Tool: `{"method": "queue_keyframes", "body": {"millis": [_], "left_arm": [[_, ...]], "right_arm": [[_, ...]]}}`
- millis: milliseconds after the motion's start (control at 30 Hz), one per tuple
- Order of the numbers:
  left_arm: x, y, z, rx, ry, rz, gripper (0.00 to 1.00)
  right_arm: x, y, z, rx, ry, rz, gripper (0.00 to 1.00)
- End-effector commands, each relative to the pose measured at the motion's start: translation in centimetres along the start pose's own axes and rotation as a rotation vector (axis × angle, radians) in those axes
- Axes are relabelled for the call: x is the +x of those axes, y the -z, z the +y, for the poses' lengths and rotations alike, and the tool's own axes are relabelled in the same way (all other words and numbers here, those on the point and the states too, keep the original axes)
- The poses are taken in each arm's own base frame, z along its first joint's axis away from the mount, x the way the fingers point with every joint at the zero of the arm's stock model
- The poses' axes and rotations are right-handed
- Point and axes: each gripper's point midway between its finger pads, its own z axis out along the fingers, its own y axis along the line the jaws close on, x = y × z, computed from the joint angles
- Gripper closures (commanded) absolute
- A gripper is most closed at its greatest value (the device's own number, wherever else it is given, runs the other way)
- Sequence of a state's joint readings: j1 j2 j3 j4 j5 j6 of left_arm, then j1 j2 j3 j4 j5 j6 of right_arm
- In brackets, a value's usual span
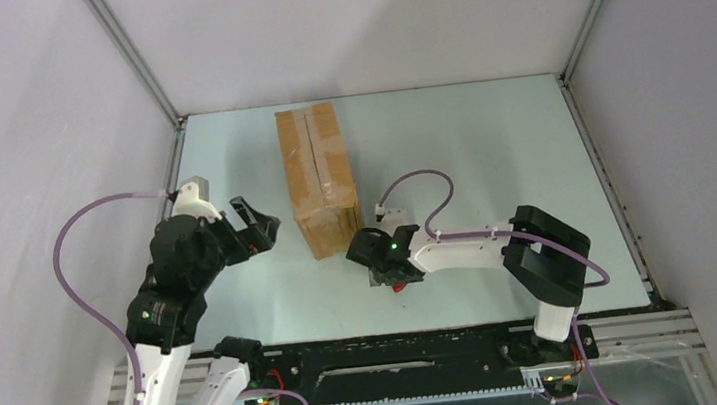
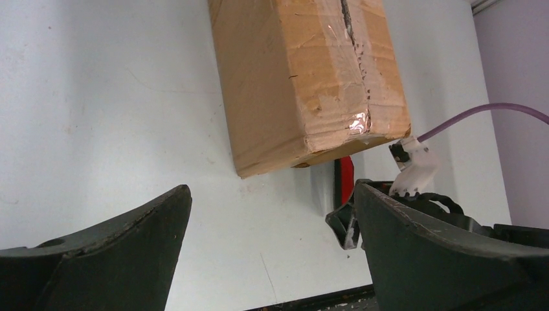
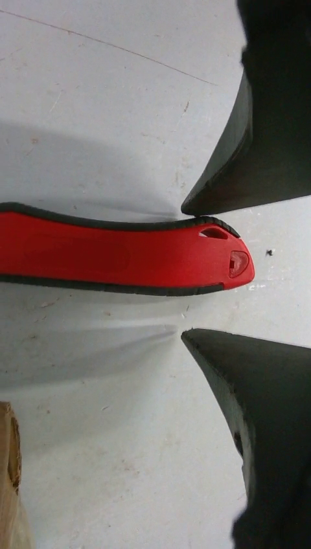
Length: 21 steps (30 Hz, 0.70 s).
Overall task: Unpack the express box
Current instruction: Pick up the knife from the center of the board.
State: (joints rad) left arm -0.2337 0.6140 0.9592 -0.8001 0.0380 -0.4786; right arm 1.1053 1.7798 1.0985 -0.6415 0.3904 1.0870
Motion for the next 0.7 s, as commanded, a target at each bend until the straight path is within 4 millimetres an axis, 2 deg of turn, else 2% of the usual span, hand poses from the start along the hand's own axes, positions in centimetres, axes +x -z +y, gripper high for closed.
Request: {"method": "queue_keyframes", "body": {"millis": [0, 100, 200, 267, 300, 400, 567, 667], "left_arm": [[-1.1, 1.0, -1.2, 0.049, -0.010, -0.030, 0.00], [-0.8, 1.0, -1.3, 0.058, -0.012, -0.020, 0.00], [-0.5, 1.0, -1.9, 0.093, -0.015, 0.004, 0.00], [-0.5, 1.2, -2.6, 0.125, -0.021, 0.021, 0.00], [-0.5, 1.5, -3.3, 0.160, -0.025, 0.032, 0.00], [-1.4, 2.7, -5.7, 0.265, -0.014, 0.036, 0.00], [-4.0, 4.0, -10.0, 0.412, 0.058, 0.003, 0.00], [-5.3, 3.8, -13.1, 0.501, 0.091, 0.003, 0.01]], "right_arm": [[-1.2, -0.2, -0.8, 0.070, 0.042, -0.054, 0.38], [-1.6, -0.2, -1.3, 0.081, 0.094, -0.073, 0.53], [-1.9, -0.2, -1.7, 0.072, 0.129, -0.078, 0.82], [-2.0, 0.3, -1.8, 0.037, 0.148, -0.077, 0.97], [-2.2, 0.9, -1.8, 0.008, 0.152, -0.080, 1.00], [-3.6, 3.4, -1.7, -0.112, 0.159, -0.111, 1.00], [-7.8, 9.7, -2.8, -0.384, 0.119, -0.202, 1.00], [-9.9, 14.4, -3.3, -0.584, 0.095, -0.255, 1.00]]}}
